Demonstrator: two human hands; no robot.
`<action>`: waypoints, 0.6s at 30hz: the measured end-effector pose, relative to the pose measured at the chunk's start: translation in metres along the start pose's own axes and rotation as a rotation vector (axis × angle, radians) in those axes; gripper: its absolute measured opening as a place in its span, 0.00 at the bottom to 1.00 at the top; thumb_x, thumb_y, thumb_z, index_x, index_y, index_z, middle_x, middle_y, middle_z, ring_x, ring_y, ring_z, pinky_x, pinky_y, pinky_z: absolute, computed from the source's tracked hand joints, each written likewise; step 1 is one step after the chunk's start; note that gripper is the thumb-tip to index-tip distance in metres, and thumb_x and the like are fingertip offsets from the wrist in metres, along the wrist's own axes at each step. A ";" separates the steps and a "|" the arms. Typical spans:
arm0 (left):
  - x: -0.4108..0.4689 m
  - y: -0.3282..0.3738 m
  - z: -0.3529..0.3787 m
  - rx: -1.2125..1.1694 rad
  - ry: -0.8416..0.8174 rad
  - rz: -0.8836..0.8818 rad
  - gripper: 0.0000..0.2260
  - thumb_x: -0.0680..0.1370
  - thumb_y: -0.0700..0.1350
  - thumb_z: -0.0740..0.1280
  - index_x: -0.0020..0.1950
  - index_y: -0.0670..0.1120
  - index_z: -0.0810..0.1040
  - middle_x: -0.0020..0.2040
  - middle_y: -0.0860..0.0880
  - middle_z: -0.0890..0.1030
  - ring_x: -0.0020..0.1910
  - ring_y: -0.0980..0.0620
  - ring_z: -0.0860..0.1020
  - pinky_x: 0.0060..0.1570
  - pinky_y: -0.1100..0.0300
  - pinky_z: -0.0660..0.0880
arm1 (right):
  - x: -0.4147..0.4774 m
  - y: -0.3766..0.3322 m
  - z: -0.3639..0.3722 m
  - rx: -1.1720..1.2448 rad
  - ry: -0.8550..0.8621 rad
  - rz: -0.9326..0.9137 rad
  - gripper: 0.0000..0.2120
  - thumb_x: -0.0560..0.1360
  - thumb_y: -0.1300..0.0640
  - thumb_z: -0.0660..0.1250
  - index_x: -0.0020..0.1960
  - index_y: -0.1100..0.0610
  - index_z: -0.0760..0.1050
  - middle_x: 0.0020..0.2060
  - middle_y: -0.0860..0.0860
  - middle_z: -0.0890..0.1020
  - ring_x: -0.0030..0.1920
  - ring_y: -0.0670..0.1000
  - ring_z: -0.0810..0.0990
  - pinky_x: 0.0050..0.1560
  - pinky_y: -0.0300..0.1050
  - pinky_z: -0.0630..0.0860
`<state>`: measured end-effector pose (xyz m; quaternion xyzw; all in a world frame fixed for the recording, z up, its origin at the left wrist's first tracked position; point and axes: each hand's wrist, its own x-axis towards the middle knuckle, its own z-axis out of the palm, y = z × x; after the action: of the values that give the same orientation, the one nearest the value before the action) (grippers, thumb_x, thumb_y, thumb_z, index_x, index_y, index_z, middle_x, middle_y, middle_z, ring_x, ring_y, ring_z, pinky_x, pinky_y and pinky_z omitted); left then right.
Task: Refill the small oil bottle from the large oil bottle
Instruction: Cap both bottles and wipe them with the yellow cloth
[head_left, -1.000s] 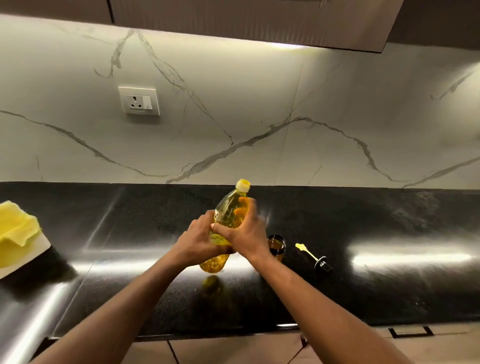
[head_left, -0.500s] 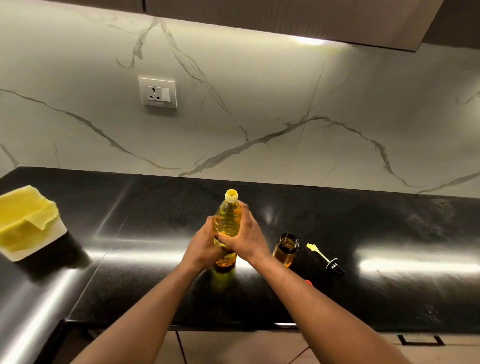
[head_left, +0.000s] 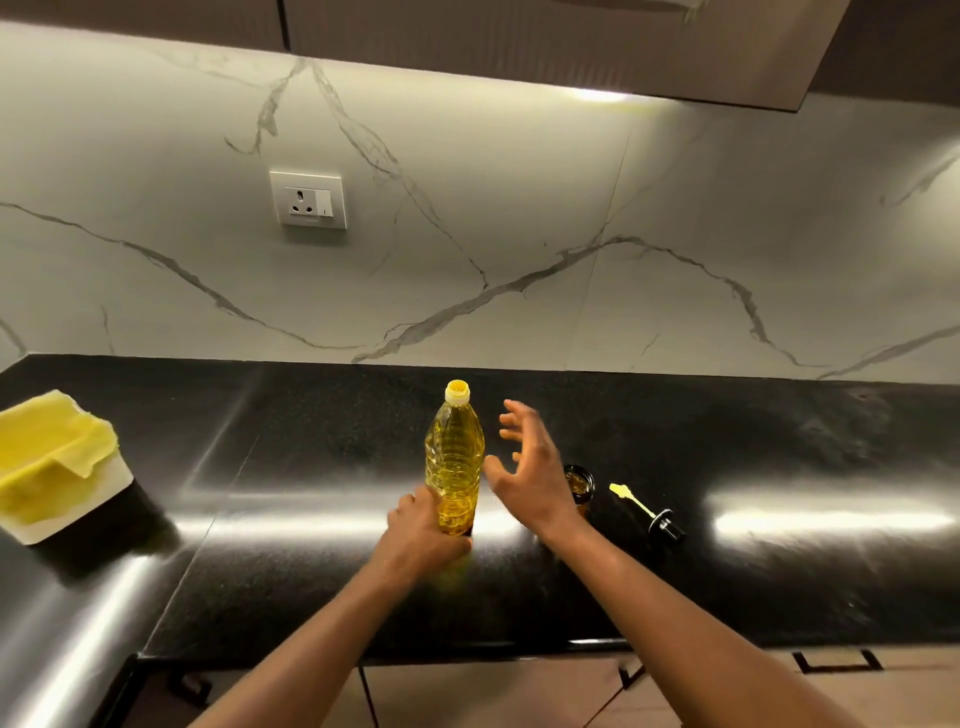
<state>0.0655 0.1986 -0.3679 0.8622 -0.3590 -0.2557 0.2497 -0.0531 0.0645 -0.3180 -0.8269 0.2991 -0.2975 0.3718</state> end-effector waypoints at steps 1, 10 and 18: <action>-0.006 0.003 0.009 0.011 -0.016 0.057 0.32 0.69 0.59 0.76 0.68 0.50 0.70 0.63 0.48 0.76 0.63 0.44 0.76 0.61 0.48 0.77 | -0.006 0.005 -0.006 0.020 0.047 0.002 0.32 0.77 0.59 0.72 0.78 0.50 0.65 0.68 0.49 0.76 0.64 0.46 0.78 0.61 0.45 0.79; -0.028 0.058 0.080 0.227 -0.018 0.554 0.25 0.78 0.58 0.68 0.73 0.54 0.67 0.70 0.51 0.70 0.68 0.48 0.69 0.67 0.49 0.70 | -0.069 0.076 -0.057 -0.143 0.258 0.052 0.14 0.77 0.61 0.72 0.61 0.50 0.78 0.55 0.43 0.79 0.51 0.42 0.81 0.51 0.45 0.83; -0.029 0.069 0.118 0.360 -0.152 0.581 0.32 0.81 0.59 0.65 0.82 0.54 0.58 0.81 0.50 0.62 0.80 0.46 0.58 0.78 0.46 0.57 | -0.093 0.132 -0.069 -0.505 -0.047 0.341 0.25 0.81 0.50 0.71 0.76 0.55 0.75 0.70 0.51 0.74 0.71 0.51 0.74 0.69 0.44 0.75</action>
<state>-0.0592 0.1487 -0.4063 0.7327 -0.6462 -0.1703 0.1286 -0.1978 0.0290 -0.4100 -0.8378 0.4893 -0.1280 0.2057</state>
